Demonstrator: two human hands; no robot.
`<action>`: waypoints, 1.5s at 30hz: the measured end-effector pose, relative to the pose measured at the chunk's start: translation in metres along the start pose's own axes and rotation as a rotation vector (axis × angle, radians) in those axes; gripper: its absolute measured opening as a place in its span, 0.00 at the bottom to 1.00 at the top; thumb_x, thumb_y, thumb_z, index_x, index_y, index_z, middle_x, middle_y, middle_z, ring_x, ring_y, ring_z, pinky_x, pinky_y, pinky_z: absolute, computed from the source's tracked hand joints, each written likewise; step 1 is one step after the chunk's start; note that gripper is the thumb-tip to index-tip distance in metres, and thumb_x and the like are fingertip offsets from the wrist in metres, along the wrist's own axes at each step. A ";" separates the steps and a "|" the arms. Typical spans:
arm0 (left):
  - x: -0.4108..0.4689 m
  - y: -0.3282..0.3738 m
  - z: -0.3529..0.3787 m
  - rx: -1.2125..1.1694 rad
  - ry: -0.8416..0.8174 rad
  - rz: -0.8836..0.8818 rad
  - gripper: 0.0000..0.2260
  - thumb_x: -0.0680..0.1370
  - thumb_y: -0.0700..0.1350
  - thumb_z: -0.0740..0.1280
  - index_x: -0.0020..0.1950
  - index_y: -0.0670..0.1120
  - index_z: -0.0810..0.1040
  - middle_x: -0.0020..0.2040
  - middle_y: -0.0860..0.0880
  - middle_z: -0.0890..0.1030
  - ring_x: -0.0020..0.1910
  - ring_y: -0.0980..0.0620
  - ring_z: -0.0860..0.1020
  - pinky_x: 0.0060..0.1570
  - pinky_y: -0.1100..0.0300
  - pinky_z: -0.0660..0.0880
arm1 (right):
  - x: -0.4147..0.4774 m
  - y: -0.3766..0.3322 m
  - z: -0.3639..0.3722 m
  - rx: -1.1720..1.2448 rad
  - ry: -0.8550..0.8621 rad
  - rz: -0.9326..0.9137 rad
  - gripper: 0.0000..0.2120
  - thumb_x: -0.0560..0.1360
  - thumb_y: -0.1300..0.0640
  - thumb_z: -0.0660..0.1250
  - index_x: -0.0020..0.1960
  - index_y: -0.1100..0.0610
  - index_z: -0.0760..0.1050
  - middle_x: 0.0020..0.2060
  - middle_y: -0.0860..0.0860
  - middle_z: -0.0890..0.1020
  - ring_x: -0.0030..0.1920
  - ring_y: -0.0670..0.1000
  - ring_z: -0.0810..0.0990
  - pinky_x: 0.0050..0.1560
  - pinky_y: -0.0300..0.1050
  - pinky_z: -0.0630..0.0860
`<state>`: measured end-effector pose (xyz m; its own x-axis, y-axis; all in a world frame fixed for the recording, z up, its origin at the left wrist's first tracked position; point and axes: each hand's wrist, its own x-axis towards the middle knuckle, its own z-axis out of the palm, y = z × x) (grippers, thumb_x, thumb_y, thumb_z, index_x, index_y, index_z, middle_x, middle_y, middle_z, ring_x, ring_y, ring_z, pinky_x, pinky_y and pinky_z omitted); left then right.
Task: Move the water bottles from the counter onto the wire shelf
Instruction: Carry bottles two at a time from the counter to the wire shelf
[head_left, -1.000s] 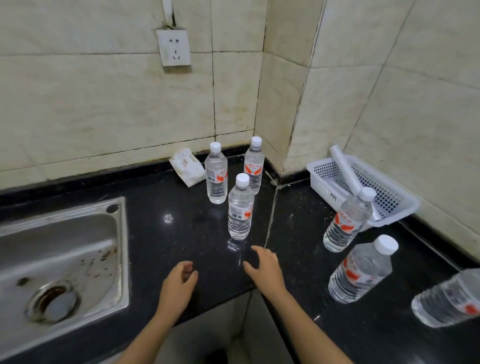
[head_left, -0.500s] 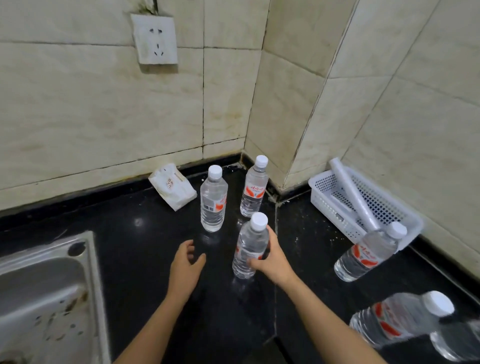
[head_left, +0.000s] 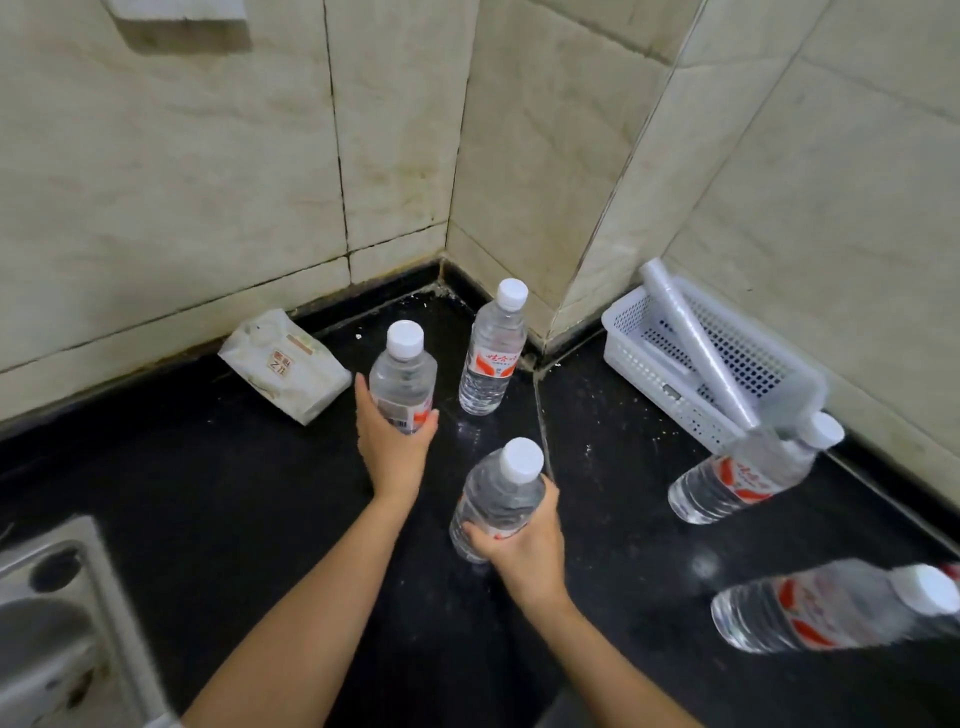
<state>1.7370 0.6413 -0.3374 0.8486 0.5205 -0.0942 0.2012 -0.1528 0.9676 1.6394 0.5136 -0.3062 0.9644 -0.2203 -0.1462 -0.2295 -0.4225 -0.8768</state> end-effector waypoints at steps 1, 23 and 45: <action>-0.001 0.001 -0.001 -0.018 0.014 -0.001 0.39 0.65 0.42 0.76 0.71 0.47 0.60 0.70 0.46 0.69 0.70 0.48 0.67 0.70 0.51 0.64 | 0.000 0.000 -0.001 -0.006 -0.003 0.010 0.29 0.60 0.61 0.78 0.47 0.46 0.61 0.41 0.40 0.72 0.40 0.42 0.74 0.41 0.34 0.69; -0.111 -0.031 -0.099 -0.169 -0.512 -0.164 0.20 0.64 0.34 0.74 0.48 0.51 0.74 0.47 0.46 0.81 0.46 0.49 0.80 0.41 0.60 0.77 | -0.049 0.017 -0.039 -0.130 0.074 0.138 0.32 0.60 0.53 0.76 0.59 0.52 0.64 0.53 0.51 0.79 0.55 0.55 0.78 0.53 0.46 0.73; -0.428 -0.013 -0.096 0.085 -1.265 0.160 0.21 0.63 0.32 0.75 0.50 0.48 0.73 0.43 0.54 0.79 0.42 0.55 0.78 0.40 0.64 0.72 | -0.417 0.158 -0.201 -0.105 0.758 0.543 0.28 0.60 0.52 0.74 0.55 0.55 0.65 0.53 0.53 0.79 0.53 0.59 0.78 0.52 0.49 0.74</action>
<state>1.3240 0.5013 -0.2875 0.7287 -0.6606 -0.1808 0.0452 -0.2171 0.9751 1.1744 0.3621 -0.2914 0.3876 -0.9090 -0.1531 -0.6691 -0.1631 -0.7250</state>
